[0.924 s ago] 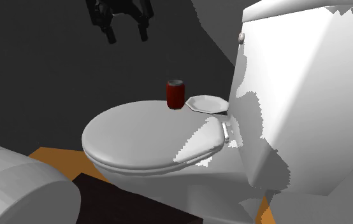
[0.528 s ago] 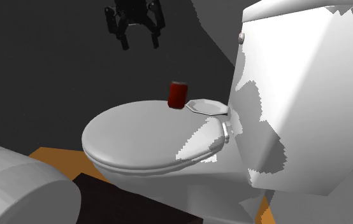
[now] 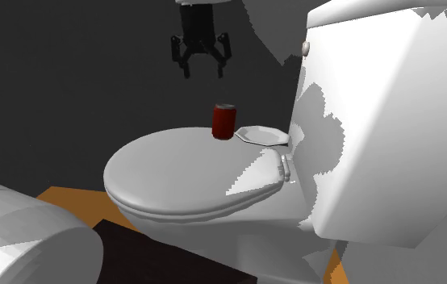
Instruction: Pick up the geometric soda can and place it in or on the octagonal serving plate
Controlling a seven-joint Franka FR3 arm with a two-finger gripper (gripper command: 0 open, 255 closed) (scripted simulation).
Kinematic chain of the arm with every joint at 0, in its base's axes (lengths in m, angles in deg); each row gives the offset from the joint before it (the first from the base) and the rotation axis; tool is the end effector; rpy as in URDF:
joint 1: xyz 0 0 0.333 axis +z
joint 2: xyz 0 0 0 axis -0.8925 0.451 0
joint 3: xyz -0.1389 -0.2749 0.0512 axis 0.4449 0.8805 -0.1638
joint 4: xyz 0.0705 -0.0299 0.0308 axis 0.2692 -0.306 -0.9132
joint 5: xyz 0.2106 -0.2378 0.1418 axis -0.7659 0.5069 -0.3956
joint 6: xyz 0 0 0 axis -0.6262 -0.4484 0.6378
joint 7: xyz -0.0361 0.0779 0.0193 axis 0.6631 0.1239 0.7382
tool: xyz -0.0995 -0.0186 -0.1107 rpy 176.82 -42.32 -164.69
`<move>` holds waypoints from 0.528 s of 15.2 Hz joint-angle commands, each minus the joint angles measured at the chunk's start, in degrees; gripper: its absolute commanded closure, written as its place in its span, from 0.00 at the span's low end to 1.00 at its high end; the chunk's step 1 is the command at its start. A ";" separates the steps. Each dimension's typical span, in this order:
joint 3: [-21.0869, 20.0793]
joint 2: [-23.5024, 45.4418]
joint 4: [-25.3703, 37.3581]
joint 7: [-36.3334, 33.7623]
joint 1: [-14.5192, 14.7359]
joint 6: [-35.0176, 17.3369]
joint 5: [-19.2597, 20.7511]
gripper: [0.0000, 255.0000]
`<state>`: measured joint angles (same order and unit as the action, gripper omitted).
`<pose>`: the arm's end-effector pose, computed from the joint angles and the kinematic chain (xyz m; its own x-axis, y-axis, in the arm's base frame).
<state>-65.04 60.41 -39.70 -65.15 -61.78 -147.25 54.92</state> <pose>0.4176 -0.0177 0.5369 0.9850 0.1530 0.0804 0.1497 -0.9877 0.0451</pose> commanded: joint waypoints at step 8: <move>1.41 21.31 14.90 5.87 0.28 -2.15 -2.35 0.00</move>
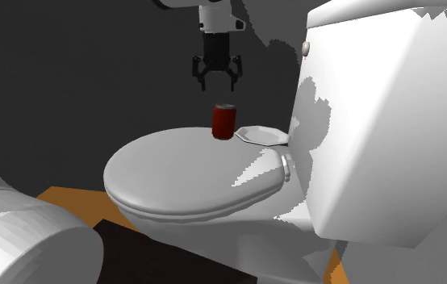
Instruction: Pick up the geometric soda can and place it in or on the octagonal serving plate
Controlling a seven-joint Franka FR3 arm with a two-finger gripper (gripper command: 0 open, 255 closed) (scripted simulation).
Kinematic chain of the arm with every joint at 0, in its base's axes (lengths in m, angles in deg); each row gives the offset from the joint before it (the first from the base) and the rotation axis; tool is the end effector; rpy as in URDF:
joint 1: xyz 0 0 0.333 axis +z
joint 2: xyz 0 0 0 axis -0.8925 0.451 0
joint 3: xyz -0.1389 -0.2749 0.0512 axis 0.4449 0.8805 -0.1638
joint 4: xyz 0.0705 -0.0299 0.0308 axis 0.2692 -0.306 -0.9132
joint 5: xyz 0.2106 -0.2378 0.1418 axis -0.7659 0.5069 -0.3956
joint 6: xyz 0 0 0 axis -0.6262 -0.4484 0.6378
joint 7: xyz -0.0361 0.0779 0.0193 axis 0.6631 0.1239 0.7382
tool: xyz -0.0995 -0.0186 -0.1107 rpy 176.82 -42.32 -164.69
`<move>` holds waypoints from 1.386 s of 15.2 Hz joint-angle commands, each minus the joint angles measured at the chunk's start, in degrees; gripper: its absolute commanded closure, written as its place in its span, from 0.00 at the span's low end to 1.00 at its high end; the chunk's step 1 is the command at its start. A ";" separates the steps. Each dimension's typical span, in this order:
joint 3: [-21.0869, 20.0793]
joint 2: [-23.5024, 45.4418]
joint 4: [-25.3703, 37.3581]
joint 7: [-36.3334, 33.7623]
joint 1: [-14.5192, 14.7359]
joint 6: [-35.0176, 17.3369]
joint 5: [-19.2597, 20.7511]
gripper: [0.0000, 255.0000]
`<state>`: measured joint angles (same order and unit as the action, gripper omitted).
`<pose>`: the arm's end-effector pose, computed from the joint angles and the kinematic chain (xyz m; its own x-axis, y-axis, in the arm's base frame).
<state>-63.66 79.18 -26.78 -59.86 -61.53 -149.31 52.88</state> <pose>0.5133 -0.0238 0.4877 0.9766 0.2144 0.0176 0.2141 -0.9767 0.0157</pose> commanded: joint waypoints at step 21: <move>-0.02 12.37 5.33 2.80 -0.24 -4.78 -1.45 1.00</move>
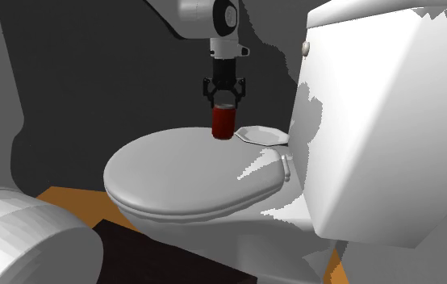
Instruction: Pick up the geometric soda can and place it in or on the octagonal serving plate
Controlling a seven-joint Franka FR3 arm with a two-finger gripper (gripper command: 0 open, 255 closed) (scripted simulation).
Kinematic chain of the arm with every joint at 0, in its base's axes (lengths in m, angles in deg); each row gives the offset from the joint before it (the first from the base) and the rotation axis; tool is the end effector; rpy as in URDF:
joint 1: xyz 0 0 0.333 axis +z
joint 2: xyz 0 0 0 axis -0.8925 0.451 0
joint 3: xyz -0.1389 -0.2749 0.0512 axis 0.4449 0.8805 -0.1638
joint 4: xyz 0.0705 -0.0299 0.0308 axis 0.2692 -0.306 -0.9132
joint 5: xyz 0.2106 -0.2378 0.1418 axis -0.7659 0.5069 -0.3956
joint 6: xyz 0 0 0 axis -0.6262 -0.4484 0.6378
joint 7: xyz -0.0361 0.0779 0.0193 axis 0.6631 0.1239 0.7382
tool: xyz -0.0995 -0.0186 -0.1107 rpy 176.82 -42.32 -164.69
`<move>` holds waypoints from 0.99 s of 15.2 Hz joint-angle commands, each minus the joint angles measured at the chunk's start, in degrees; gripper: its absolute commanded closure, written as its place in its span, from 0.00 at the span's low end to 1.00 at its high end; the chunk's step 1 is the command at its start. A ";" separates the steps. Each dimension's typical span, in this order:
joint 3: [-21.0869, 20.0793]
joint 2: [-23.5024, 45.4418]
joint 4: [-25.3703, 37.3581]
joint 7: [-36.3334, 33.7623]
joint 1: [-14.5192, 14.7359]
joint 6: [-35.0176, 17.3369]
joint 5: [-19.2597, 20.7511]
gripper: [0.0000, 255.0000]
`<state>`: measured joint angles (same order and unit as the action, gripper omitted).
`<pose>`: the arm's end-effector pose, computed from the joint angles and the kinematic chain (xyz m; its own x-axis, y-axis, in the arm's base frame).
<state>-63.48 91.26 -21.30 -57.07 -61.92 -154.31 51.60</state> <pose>0.5695 -0.0271 0.4230 0.9692 0.2463 -0.0076 0.2463 -0.9692 0.0031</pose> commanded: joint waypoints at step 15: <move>-0.17 -0.55 4.05 -0.07 0.18 5.26 -0.09 1.00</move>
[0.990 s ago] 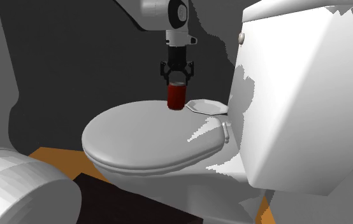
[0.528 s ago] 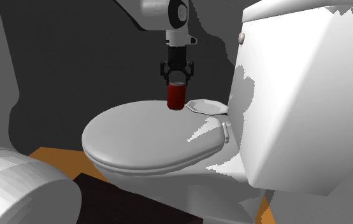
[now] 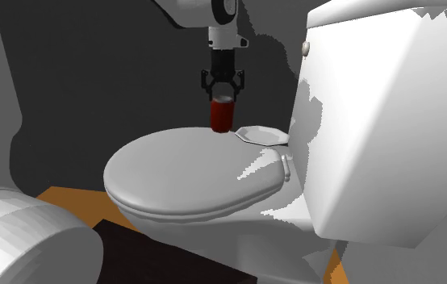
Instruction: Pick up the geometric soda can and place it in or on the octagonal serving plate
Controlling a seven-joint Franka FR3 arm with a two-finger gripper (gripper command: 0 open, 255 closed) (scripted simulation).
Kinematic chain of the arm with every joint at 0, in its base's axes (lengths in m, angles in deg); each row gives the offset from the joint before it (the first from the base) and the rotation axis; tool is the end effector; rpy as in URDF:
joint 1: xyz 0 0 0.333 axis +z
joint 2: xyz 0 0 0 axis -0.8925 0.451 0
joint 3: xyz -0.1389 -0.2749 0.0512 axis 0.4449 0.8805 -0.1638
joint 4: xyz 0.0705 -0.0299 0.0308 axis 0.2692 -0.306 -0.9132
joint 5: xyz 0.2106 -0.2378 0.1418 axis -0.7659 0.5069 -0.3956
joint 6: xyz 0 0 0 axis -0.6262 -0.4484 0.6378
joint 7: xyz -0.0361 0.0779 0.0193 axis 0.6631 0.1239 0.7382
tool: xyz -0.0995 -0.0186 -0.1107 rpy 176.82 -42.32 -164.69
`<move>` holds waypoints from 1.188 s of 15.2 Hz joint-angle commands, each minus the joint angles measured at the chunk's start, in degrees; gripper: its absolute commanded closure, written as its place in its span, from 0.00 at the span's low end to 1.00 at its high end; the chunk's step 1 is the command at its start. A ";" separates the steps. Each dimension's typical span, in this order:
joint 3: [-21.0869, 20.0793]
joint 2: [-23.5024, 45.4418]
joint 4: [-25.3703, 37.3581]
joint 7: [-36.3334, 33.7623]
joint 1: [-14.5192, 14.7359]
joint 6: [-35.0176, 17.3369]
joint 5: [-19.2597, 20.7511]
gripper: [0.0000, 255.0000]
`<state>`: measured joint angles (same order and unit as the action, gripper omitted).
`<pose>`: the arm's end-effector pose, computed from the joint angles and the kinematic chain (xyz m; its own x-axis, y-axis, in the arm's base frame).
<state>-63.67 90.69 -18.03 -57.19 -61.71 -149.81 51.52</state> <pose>0.5677 -0.0227 0.4465 0.9678 0.2510 -0.0178 0.2510 -0.9680 -0.0030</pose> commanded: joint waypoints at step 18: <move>3.15 11.44 27.89 8.89 -6.30 16.53 -1.75 1.00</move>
<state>-60.86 100.64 7.14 -49.45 -67.15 -134.50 50.00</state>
